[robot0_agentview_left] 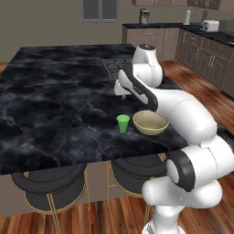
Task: Place the cup inside the bowl on the dining table and move the bowl to any counter.
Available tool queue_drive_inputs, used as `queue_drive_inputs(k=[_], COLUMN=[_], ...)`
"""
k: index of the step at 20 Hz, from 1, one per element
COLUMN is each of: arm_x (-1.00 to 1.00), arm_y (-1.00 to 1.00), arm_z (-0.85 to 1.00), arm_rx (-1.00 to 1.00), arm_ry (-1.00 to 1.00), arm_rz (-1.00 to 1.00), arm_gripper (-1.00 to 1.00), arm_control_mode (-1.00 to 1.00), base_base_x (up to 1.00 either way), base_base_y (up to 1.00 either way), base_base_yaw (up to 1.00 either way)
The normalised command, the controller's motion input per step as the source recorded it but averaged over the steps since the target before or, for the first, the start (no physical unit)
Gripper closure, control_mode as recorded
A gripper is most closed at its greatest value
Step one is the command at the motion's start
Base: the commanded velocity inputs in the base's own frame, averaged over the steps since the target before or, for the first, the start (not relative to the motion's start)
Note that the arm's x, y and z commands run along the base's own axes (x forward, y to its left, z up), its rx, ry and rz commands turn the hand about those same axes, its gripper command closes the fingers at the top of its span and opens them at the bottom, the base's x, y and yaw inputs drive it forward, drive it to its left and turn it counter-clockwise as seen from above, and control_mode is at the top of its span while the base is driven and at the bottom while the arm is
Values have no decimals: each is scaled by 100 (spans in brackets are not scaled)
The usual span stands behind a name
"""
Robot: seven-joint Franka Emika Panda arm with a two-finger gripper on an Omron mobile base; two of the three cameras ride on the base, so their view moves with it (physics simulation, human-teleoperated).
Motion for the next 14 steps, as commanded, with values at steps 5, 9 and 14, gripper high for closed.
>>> queue_drive_inputs(k=[5,9,14], arm_x=[47,31,23], arm_y=[0,0,1], arm_z=[-1,-3,-6], arm_rx=[0,0,-1], arm_ry=[0,0,0], arm_rz=[0,0,0], arm_gripper=[-100,-100,-100], arm_control_mode=[-100,-100,-100], base_base_x=[0,0,0], base_base_y=[0,0,0], base_base_yaw=[0,0,0])
